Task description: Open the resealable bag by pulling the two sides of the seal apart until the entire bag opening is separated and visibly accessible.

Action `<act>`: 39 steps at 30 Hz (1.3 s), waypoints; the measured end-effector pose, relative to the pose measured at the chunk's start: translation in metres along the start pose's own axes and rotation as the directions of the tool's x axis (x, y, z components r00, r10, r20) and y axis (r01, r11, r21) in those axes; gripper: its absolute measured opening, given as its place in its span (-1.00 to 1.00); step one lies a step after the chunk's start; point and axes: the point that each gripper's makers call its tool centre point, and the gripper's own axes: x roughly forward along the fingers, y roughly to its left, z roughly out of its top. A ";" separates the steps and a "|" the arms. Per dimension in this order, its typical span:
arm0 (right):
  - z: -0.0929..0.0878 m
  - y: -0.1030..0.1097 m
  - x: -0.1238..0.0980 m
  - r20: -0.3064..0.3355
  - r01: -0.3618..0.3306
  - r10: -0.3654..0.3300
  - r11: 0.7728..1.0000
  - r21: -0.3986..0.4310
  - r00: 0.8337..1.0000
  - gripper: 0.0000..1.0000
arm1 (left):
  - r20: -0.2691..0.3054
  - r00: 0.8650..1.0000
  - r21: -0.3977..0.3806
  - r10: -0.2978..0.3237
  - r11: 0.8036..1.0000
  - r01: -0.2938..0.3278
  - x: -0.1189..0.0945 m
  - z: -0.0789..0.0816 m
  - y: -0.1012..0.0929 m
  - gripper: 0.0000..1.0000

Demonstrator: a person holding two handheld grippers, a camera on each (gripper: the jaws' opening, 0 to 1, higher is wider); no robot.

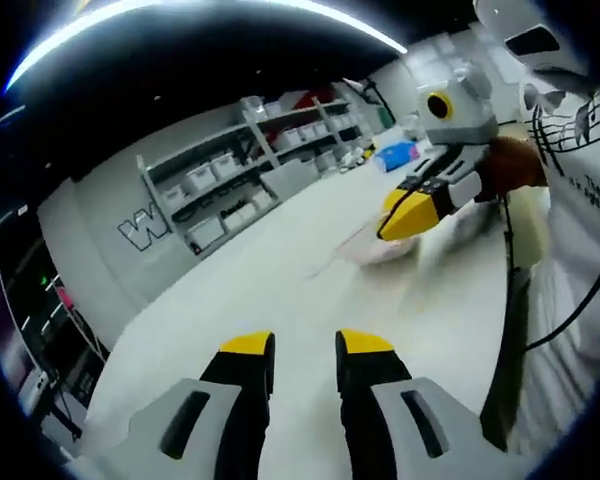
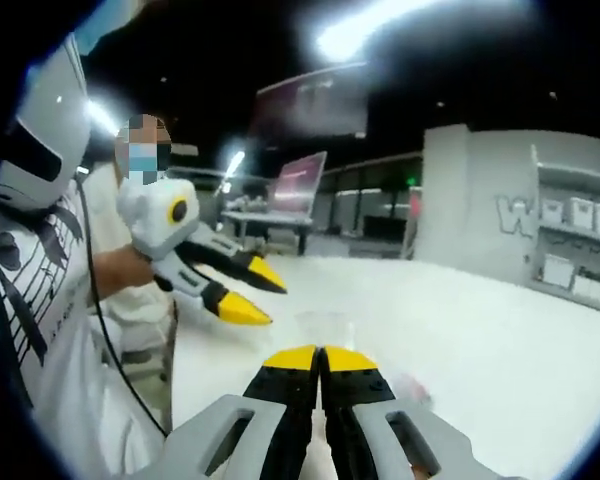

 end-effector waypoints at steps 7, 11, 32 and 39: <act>-0.001 -0.003 -0.002 -0.003 0.006 -0.006 1.000 0.026 1.000 -1.00 | 0.028 0.999 0.104 -0.044 0.994 0.041 0.010 0.011 -0.013 -0.58; -0.002 -0.003 -0.002 -0.006 0.006 -0.006 0.999 0.032 1.000 -1.00 | 0.004 0.998 0.212 -0.060 0.975 0.058 0.013 0.009 -0.022 -0.66; -0.003 -0.001 -0.003 -0.004 -0.002 0.002 0.999 0.043 1.000 -1.00 | 0.063 0.993 0.381 -0.102 0.922 0.070 0.028 0.030 -0.034 -0.83; -0.003 0.000 -0.003 -0.002 -0.005 0.005 0.999 0.046 1.000 -1.00 | 0.042 0.994 0.420 -0.105 0.904 0.078 0.033 0.029 -0.034 -0.82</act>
